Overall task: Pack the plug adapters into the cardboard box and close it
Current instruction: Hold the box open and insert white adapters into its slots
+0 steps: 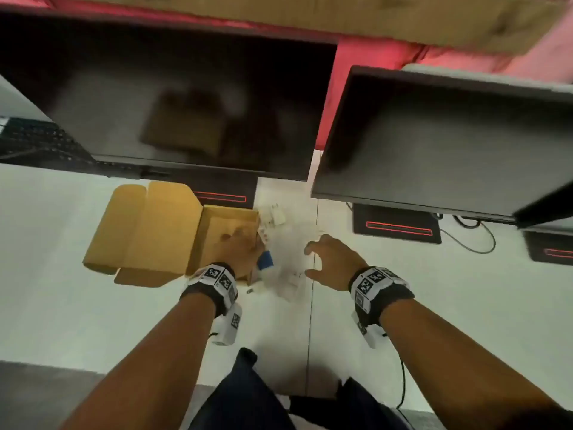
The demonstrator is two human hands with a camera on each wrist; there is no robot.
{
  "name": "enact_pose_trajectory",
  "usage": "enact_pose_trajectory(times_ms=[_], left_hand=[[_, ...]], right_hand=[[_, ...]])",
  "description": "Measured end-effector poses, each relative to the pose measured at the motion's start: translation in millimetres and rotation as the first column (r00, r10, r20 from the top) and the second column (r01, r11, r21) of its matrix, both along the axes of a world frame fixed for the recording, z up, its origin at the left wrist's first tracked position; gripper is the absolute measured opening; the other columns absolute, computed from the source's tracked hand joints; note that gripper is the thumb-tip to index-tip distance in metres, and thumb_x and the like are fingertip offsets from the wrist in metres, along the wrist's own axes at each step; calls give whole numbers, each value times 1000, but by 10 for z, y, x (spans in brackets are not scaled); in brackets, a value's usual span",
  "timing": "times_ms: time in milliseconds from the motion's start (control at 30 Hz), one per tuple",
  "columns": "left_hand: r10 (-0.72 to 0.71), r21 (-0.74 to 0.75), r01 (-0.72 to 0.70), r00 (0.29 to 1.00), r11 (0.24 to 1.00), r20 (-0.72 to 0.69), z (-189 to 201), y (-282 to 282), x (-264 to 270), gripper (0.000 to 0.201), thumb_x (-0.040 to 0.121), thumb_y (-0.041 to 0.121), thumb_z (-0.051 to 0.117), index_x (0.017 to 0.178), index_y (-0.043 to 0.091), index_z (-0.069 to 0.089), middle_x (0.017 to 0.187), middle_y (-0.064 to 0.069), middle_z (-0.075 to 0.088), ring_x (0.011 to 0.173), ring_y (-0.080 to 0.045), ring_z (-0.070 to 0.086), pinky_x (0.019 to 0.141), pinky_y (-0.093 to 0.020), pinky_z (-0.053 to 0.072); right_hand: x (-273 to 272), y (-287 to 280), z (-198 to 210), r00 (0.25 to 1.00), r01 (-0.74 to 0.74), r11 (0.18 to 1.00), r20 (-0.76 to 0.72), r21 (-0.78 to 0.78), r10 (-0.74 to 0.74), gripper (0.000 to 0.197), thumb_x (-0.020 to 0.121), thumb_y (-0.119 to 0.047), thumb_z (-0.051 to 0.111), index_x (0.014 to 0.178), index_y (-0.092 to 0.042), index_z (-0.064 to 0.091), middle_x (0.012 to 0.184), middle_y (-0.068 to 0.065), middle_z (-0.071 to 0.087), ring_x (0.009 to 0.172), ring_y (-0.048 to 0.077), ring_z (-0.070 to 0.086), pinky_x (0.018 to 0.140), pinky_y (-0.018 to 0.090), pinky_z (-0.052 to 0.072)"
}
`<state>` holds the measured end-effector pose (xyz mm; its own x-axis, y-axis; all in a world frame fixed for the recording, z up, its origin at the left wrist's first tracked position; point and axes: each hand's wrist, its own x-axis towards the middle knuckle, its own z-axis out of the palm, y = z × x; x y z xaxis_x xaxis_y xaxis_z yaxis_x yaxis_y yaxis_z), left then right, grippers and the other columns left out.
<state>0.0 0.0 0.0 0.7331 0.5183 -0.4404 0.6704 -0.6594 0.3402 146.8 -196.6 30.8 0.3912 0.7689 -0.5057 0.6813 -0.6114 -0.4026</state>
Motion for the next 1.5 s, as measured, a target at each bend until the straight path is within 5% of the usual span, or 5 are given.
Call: enact_pose_trajectory(times_ms=[300, 600, 1000, 1133, 1500], left_hand=[[41, -57, -49, 990, 997, -136, -43, -327, -41, 31, 109, 30, 41, 131, 17, 59, 126, -17, 63, 118, -40, 58, 104, -42, 40], [-155, -77, 141, 962, 987, -227, -296, -347, 0, 65, 96, 50, 17, 149, 36, 51, 140, -13, 61, 137, -33, 46, 118, -49, 28], [-71, -283, 83, 996, 955, 53, 232, -282, -241, 37, 103, 36, 54, 69, 23, 63, 70, 6, 63, 78, -25, 67, 73, -36, 53], [228, -158, -175, 865, 972, 447, 298, -229, -772, 20, 94, 10, 68, 75, 14, 72, 70, 3, 65, 63, -20, 59, 63, -31, 45], [569, -419, -525, 822, 741, -24, -157, 277, -1086, 53, 90, 62, 68, 116, 16, 66, 98, -6, 77, 88, -21, 72, 62, -21, 44]], right_hand=[[-358, -148, -529, 938, -346, 938, 0, 12, 346, 55, 90, -22, 66, 140, -32, 46, 141, 9, 31, 124, 33, 41, 93, 49, 55], [30, -356, -523, 959, 139, 973, -269, 182, -87, 42, 90, -32, 74, 128, -27, 57, 114, 5, 54, 102, 24, 60, 93, 41, 53], [-347, 425, 11, 986, 115, 940, -154, 322, -68, 41, 93, -43, 67, 124, -19, 58, 111, 3, 57, 96, 18, 54, 85, 29, 46], [-529, 770, 53, 997, 62, 982, -45, 176, -55, 25, 92, -36, 67, 96, -18, 51, 93, -3, 53, 84, 20, 53, 71, 34, 47], [-935, 1310, -380, 983, -105, 988, 139, -112, 121, 36, 89, -39, 71, 109, -10, 63, 109, 14, 64, 102, 33, 62, 84, 40, 53]])
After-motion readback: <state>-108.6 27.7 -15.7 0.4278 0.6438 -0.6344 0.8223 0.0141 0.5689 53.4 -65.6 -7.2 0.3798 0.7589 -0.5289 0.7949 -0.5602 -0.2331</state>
